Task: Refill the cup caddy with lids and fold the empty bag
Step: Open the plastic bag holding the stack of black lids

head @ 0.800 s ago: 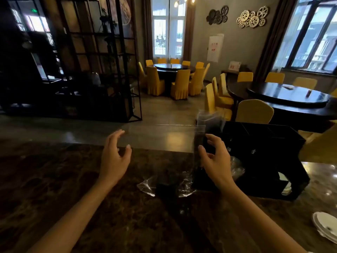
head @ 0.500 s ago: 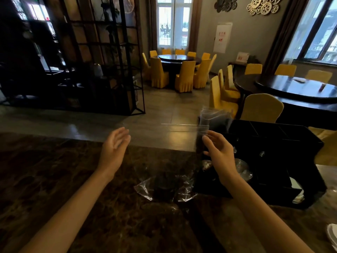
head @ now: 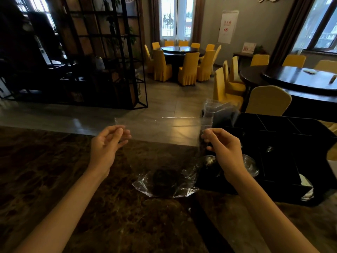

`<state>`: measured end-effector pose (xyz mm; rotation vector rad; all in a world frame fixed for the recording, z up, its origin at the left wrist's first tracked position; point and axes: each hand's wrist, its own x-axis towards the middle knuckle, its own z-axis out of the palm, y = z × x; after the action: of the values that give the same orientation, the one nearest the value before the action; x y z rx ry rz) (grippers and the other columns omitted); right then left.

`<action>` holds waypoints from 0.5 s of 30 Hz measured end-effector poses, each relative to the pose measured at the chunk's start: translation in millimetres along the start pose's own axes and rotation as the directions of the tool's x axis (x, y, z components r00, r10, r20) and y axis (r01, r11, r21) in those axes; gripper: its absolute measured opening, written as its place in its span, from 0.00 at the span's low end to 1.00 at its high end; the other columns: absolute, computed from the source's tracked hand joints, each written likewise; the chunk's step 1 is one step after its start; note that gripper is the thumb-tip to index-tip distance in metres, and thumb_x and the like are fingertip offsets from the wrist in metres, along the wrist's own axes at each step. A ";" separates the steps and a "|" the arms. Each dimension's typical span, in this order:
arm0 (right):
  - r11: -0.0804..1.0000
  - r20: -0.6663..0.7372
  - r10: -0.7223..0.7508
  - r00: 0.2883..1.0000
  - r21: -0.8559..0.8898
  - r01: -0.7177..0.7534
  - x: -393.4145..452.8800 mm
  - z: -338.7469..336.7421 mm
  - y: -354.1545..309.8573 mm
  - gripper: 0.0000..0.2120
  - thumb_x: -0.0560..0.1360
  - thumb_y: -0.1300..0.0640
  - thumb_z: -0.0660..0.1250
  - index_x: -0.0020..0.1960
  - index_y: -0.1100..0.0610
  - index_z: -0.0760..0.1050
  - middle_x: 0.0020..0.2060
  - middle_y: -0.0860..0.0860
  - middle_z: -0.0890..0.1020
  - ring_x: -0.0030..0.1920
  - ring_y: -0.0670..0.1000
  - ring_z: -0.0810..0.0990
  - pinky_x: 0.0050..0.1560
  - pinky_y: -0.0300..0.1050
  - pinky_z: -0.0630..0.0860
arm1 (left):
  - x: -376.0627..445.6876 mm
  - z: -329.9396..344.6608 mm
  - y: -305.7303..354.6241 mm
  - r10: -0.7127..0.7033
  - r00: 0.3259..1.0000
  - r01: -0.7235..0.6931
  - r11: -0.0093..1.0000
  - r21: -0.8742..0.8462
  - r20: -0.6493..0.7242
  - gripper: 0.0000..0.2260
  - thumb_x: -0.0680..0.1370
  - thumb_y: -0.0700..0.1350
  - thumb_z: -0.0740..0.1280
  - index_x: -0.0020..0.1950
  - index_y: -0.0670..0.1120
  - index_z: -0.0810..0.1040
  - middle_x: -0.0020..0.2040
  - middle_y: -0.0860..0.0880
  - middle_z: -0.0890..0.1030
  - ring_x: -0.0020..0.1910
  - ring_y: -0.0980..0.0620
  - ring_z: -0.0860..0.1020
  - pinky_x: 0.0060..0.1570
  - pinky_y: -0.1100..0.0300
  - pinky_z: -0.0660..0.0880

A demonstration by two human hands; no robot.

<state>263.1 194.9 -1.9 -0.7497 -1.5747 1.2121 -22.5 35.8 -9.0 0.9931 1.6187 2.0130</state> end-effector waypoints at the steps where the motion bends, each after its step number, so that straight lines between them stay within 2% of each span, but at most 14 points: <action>1: 1.000 0.001 -0.005 1.000 -0.003 0.005 -3.1 0.7 -4.4 0.06 0.81 0.51 0.69 0.52 0.48 0.85 0.45 0.46 0.88 0.48 0.42 0.86 0.42 0.37 0.80 | -2.8 -1.8 3.2 0.011 1.000 -0.011 1.000 -0.001 0.005 0.08 0.81 0.44 0.66 0.57 0.46 0.82 0.51 0.46 0.86 0.53 0.46 0.85 0.53 0.57 0.82; 9: 0.998 -0.034 -0.058 0.998 -0.028 0.057 -43.4 8.5 -45.3 0.06 0.81 0.52 0.69 0.52 0.50 0.85 0.45 0.45 0.88 0.48 0.42 0.86 0.44 0.38 0.79 | -31.1 -23.8 41.0 0.114 0.993 -0.113 0.993 -0.026 0.032 0.12 0.79 0.48 0.67 0.58 0.44 0.82 0.51 0.46 0.86 0.53 0.47 0.85 0.52 0.58 0.82; 12: 0.996 -0.054 -0.079 0.995 -0.038 0.077 -62.4 10.3 -60.6 0.06 0.81 0.51 0.69 0.51 0.48 0.84 0.45 0.45 0.88 0.48 0.42 0.86 0.44 0.39 0.79 | -45.1 -35.3 54.7 0.140 0.989 -0.139 0.990 -0.032 0.049 0.10 0.79 0.47 0.67 0.58 0.46 0.82 0.51 0.46 0.86 0.52 0.47 0.85 0.53 0.57 0.82; 15: 0.994 -0.052 -0.101 0.994 -0.042 0.099 -83.9 13.5 -74.8 0.06 0.81 0.50 0.69 0.50 0.46 0.85 0.46 0.45 0.88 0.48 0.42 0.86 0.42 0.36 0.81 | -62.8 -48.3 64.9 0.184 0.981 -0.184 0.983 -0.006 0.069 0.08 0.80 0.46 0.67 0.57 0.47 0.82 0.51 0.47 0.86 0.52 0.48 0.85 0.52 0.59 0.82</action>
<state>285.0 92.6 41.3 -0.7144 -1.5770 1.0828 -5.2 -57.3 30.2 1.2397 1.5412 2.0695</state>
